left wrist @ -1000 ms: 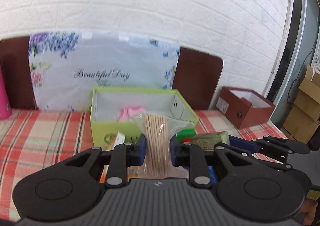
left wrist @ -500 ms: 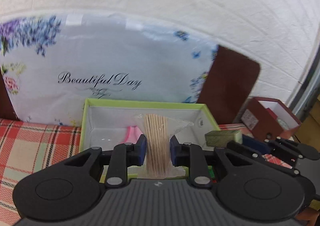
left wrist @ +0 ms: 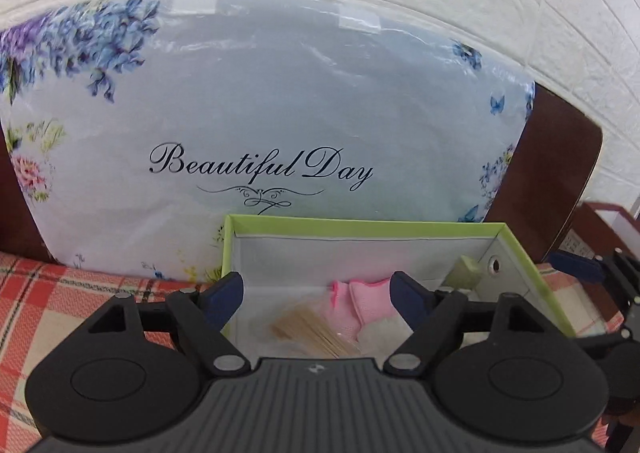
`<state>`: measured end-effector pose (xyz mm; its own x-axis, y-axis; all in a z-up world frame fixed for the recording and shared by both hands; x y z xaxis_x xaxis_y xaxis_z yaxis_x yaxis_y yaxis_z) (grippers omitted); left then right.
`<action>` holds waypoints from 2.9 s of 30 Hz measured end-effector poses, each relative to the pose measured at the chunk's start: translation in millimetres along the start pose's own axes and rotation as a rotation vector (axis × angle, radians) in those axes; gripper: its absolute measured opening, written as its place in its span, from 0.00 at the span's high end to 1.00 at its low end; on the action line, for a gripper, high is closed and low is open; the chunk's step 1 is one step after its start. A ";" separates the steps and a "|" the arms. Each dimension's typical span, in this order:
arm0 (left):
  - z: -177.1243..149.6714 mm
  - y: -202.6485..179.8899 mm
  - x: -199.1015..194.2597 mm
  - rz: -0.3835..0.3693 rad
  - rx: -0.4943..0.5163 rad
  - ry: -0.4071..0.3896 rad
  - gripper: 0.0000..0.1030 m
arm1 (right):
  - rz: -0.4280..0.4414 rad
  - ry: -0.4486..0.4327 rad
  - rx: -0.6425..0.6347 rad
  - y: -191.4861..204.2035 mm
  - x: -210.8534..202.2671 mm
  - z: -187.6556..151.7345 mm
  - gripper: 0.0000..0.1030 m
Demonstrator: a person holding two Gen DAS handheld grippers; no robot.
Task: Organize objects
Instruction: 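Carry the swab bag and small green box into the green box and release, then move both tools back toward the remaining items on the table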
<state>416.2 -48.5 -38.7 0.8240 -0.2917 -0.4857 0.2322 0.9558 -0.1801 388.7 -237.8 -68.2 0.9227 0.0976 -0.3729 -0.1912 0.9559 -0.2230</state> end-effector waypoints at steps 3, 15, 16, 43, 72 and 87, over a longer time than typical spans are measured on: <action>-4.2 1.0 -3.8 0.006 -0.013 0.018 0.19 | 0.004 -0.011 0.022 -0.2 -14.8 1.1 0.09; -25.0 -29.6 -98.6 -0.035 -0.016 0.022 0.19 | 0.037 -0.046 0.174 7.6 -115.7 7.5 0.00; -28.2 -34.0 -108.3 -0.042 -0.012 0.017 0.19 | 0.036 -0.050 0.181 8.7 -126.7 5.4 0.00; -201.2 -46.6 -206.7 -0.015 0.006 0.120 0.17 | -0.027 0.114 0.441 55.0 -251.6 -160.3 0.00; -166.9 -65.0 -167.7 -0.101 0.015 0.103 0.74 | 0.011 0.150 0.334 54.6 -222.6 -134.1 0.47; -217.1 -33.9 -196.1 -0.052 0.039 0.215 0.47 | 0.078 0.160 0.278 101.0 -268.8 -145.8 0.35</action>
<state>134.6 -31.4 -123.0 0.6822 -0.3373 -0.6487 0.2948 0.9388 -0.1781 72.6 -207.9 -121.8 0.8406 0.1495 -0.5206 -0.1400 0.9885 0.0579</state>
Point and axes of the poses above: each gripper's, at about its wrist camera, not at the fingertips, and x roughly the way its jaws point, y to its left, z to its top, the point moved 10 cm from there along x, roughly the way its jaws point, and after that the axes turned 5 degrees about -y, right-handed, at the moved point
